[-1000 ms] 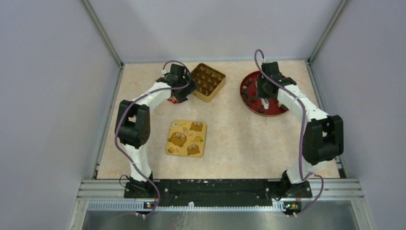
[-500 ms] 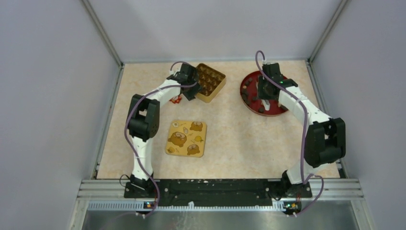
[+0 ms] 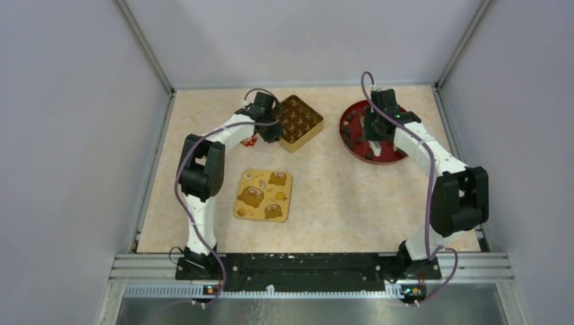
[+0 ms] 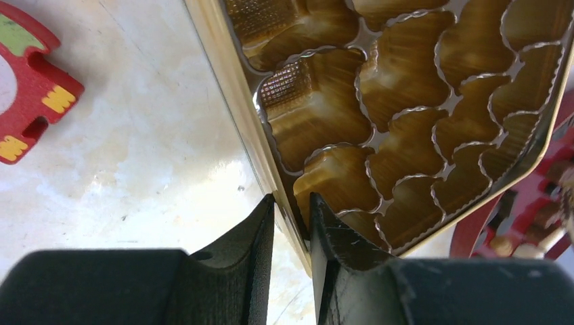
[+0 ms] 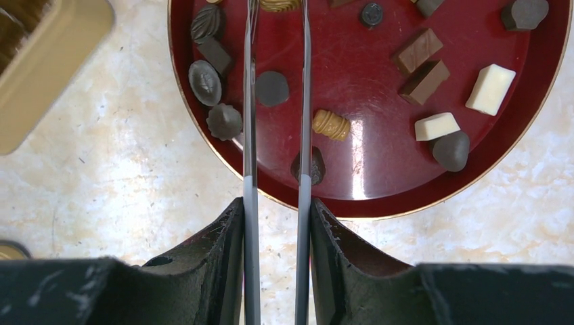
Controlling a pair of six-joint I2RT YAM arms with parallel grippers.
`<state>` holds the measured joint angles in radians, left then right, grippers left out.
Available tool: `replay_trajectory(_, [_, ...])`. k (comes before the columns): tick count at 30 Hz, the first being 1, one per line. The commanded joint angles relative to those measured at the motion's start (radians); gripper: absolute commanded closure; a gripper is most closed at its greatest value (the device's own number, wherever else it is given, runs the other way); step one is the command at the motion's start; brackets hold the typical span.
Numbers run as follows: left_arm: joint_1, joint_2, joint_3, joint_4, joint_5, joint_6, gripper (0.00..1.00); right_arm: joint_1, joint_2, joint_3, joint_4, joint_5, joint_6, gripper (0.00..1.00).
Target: Pack the chocolate
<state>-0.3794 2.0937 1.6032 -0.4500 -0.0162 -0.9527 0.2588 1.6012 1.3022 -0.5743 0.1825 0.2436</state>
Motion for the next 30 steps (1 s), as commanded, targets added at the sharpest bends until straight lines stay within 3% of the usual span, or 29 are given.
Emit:
replay_trajectory(1, [-0.007, -0.064, -0.048, -0.058, 0.098, 0.125, 0.71, -0.009, -0.058, 0.010, 0.035, -0.022, 0.004, 0.78])
replay_trajectory(13, [-0.057, -0.127, -0.146, -0.092, 0.263, 0.324, 0.67, 0.014, -0.117, 0.014, 0.010, -0.037, -0.001, 0.79])
replay_trajectory(20, [-0.077, -0.149, -0.135, -0.105, 0.220, 0.345, 0.50, 0.071, -0.155, 0.046, -0.037, -0.017, -0.009, 0.79])
replay_trajectory(30, [-0.078, -0.274, -0.069, -0.165, 0.151, 0.410, 0.35, 0.232, -0.147, 0.106, -0.062, -0.022, -0.005, 0.79])
